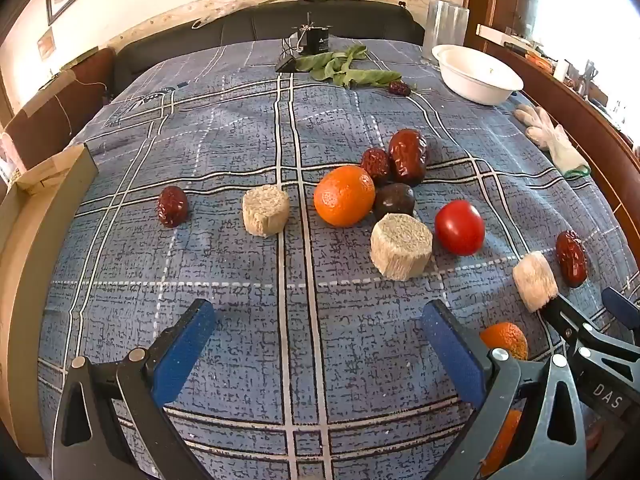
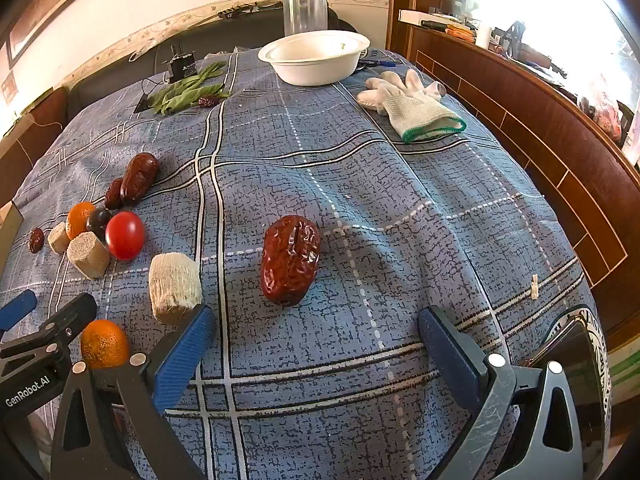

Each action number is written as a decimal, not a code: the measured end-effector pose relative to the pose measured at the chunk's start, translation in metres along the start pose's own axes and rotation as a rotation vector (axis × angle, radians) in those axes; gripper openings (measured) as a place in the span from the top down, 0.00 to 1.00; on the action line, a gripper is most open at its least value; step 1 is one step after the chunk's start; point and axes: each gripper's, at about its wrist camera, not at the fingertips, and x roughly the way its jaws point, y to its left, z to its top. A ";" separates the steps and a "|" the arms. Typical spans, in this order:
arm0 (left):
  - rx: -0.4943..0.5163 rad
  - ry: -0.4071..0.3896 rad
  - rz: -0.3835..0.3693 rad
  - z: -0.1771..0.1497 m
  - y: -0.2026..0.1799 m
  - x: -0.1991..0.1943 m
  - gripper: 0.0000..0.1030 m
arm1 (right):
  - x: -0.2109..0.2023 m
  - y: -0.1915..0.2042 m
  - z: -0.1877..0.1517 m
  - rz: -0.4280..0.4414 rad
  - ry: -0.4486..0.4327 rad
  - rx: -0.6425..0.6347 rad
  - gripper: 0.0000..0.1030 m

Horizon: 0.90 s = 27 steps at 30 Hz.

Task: Organize fruits
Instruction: 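Reach the left tool to a red date and the right tool to an orange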

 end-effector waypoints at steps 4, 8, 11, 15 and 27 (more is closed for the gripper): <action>-0.001 0.030 0.004 0.001 0.000 0.000 0.00 | 0.000 0.000 0.000 0.001 0.004 0.001 0.00; 0.025 0.042 -0.012 0.002 0.000 0.003 0.00 | 0.000 -0.001 0.000 0.009 0.007 -0.006 0.00; 0.033 0.043 -0.018 0.000 0.000 0.001 0.00 | 0.000 -0.002 0.002 0.026 0.036 -0.022 0.00; 0.043 0.058 -0.024 -0.002 0.002 0.000 0.00 | -0.001 -0.002 0.000 0.026 0.047 -0.025 0.00; -0.024 -0.338 0.030 0.007 0.059 -0.131 0.19 | -0.054 -0.008 0.003 0.031 -0.122 0.045 0.00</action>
